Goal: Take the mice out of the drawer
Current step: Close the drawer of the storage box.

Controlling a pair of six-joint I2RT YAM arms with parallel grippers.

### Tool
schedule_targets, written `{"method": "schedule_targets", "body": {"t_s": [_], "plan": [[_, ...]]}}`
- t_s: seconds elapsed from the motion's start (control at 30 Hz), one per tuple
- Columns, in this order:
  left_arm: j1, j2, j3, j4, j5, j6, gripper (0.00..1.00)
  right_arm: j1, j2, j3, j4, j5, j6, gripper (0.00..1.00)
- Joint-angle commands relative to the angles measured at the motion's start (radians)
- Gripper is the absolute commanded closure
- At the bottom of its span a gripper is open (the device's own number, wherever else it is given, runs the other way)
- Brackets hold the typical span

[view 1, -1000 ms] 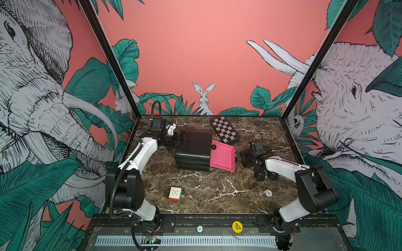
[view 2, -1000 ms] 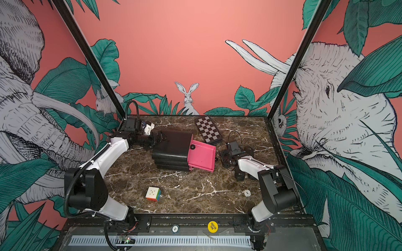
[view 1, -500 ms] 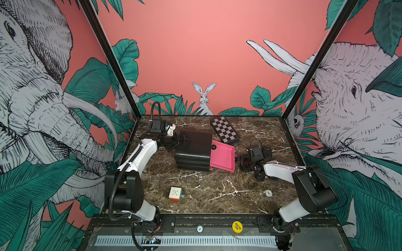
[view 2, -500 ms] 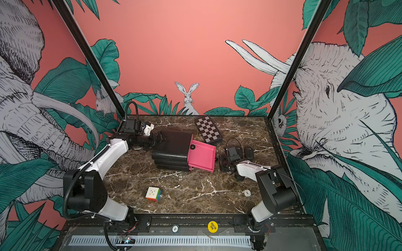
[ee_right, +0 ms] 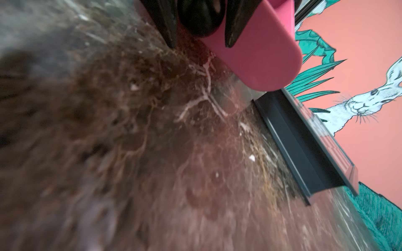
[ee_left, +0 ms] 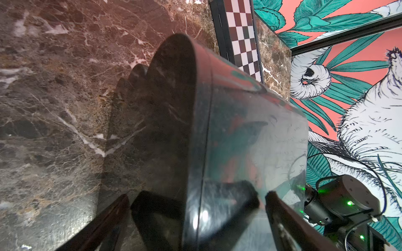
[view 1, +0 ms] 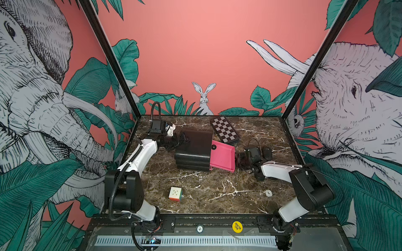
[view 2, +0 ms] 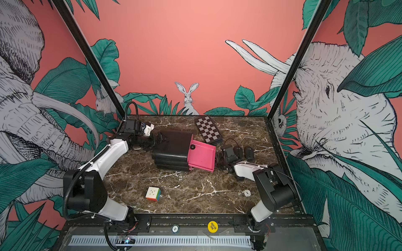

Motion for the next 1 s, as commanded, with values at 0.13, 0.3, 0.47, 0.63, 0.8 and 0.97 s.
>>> {"method": "schedule_targets", "body": {"t_s": [0.13,0.3,0.47,0.63,0.8,0.97], "plan": [[-0.016,-0.038,-0.016,0.0,0.069,-0.01,0.02,0.028,0.071,-0.017,0.136,0.024,0.085,0.67],[-0.015,-0.035,-0.012,-0.001,0.072,-0.007,0.02,0.035,0.075,-0.012,0.172,0.028,0.096,0.74],[-0.016,-0.03,-0.007,-0.004,0.075,-0.002,0.02,0.047,0.024,0.017,0.13,0.049,0.069,0.77],[-0.013,-0.025,-0.004,-0.004,0.075,0.002,0.02,0.051,-0.088,0.043,0.048,0.073,0.028,0.77],[-0.015,-0.021,0.001,-0.003,0.08,0.006,0.02,0.055,-0.137,0.058,-0.002,0.068,0.004,0.77],[-0.016,-0.02,0.002,-0.004,0.086,0.012,0.02,0.071,-0.099,0.088,0.007,0.056,-0.006,0.77]]}}
